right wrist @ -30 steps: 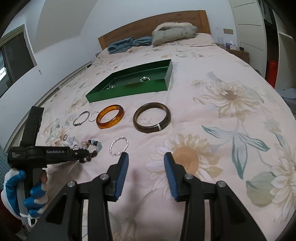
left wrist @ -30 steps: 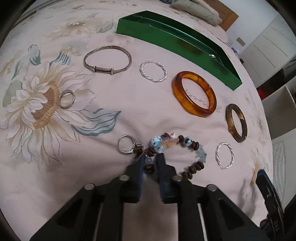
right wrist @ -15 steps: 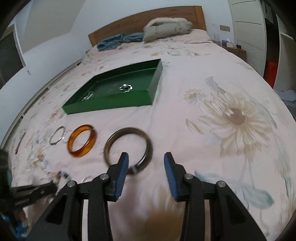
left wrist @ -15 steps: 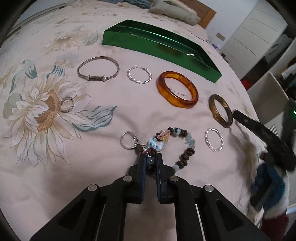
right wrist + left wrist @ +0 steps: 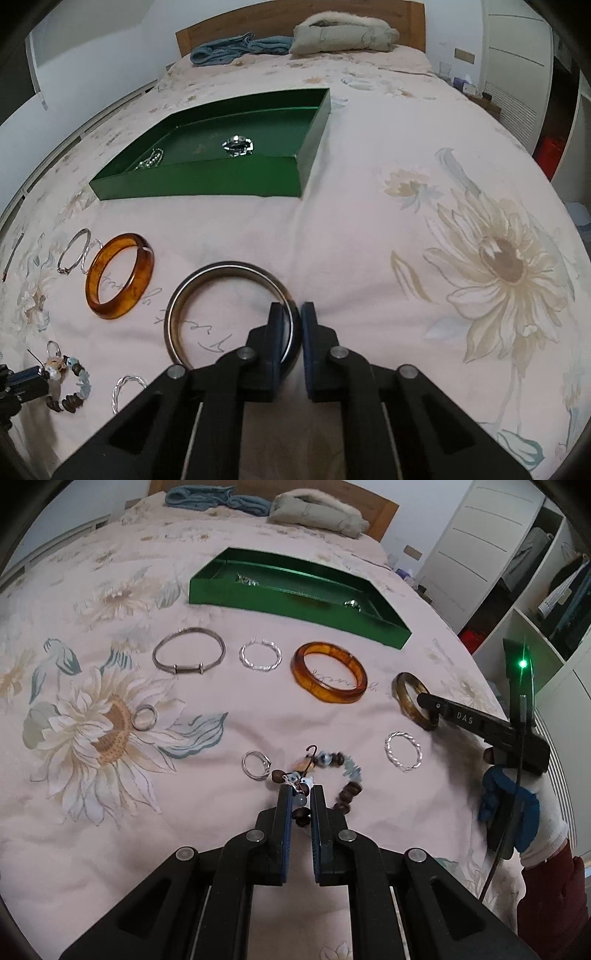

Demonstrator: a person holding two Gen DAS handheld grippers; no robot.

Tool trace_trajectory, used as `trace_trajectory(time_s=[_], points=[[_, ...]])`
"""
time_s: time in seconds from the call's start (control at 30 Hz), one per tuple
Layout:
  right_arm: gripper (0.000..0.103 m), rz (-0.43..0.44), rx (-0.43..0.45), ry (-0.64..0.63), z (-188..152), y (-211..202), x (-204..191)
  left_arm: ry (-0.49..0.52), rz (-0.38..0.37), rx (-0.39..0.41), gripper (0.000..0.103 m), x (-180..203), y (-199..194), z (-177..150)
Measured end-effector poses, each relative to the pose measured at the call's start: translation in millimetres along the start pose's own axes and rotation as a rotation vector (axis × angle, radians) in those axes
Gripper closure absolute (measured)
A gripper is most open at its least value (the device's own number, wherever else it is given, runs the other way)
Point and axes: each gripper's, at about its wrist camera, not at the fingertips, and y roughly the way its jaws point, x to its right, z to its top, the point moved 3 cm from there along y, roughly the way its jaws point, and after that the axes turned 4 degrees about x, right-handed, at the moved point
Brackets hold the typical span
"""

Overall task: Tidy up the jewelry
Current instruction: 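Grasp the beaded bracelet with the left gripper while the right grasps the dark bangle, then carry bracelet and dark bangle into the green tray and release them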

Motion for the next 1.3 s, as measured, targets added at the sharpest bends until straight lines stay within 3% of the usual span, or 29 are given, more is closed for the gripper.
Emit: trace_trajectory(time_s=[0.4, 0.8, 1.0, 1.3], points=[[0.095, -0.053, 0.103, 0.045, -8.5, -75.9, 8.5, 0.065, -0.022, 0.098, 0.094, 22.5, -57.1, 9.7], [0.095, -0.108, 0.19, 0.059, -31.4, -173.1, 5.8, 0.121, -0.109, 0.177, 0.094, 39.9, -121.3, 20.7], [0.095, -0.124, 0.242, 0.047, -9.4, -199.8, -1.1, 0.152, -0.073, 0.244, 0.094, 37.5, -139.1, 73.7], [0.095, -0.129, 0.355, -0.004, 87.7, -227.5, -19.5, 0.217, 0.004, 0.373, 0.094, 53.4, -166.4, 186.8]])
